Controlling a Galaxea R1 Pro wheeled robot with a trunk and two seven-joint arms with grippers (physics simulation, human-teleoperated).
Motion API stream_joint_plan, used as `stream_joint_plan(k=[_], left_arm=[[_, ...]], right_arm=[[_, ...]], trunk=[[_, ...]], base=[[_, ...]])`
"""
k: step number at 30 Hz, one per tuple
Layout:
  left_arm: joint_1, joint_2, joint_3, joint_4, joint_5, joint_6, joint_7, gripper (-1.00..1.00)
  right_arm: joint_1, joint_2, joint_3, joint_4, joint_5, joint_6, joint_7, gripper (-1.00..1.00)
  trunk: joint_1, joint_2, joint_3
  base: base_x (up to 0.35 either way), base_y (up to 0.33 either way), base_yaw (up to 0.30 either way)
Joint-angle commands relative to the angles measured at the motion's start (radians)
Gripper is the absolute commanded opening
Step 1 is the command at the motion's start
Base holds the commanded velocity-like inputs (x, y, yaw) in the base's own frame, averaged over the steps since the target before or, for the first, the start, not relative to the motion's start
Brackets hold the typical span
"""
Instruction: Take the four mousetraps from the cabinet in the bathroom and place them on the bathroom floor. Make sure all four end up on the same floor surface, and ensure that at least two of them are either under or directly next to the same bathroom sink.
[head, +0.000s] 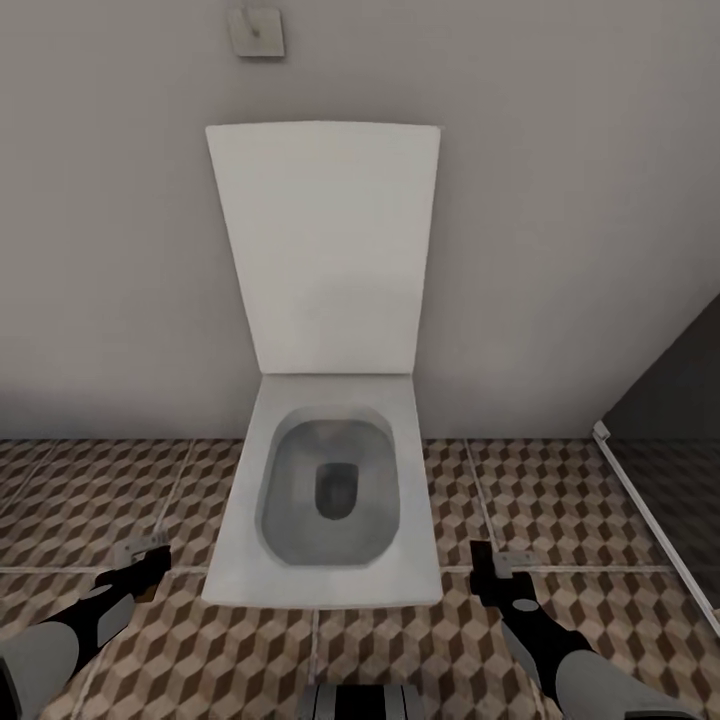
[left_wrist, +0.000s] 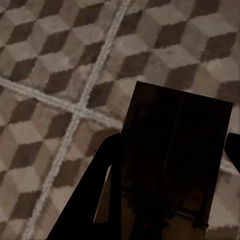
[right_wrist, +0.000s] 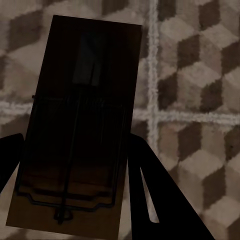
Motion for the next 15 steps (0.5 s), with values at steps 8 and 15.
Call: stream_joint_plan(k=[8,15], left_arm=[[0.000,0.000,-0.009,-0.003,0.003,-0.001,0.010,-1.00],[-0.001,0.002,-0.002,-0.003,0.005,-0.007,0.009,-1.00]], right_arm=[[-0.001,0.000,0.001,-0.023,0.007,-0.001,-0.004,-1.00],[-0.001,-0.002,0.001,-0.025,0.006,-0.002,-0.005,-1.00]], trunk=[[0.003,-0.002,-0.032],[0.004,-0.002,-0.036]], base=[[0.000,0.000,0.000],[0.000,0.000,0.000]])
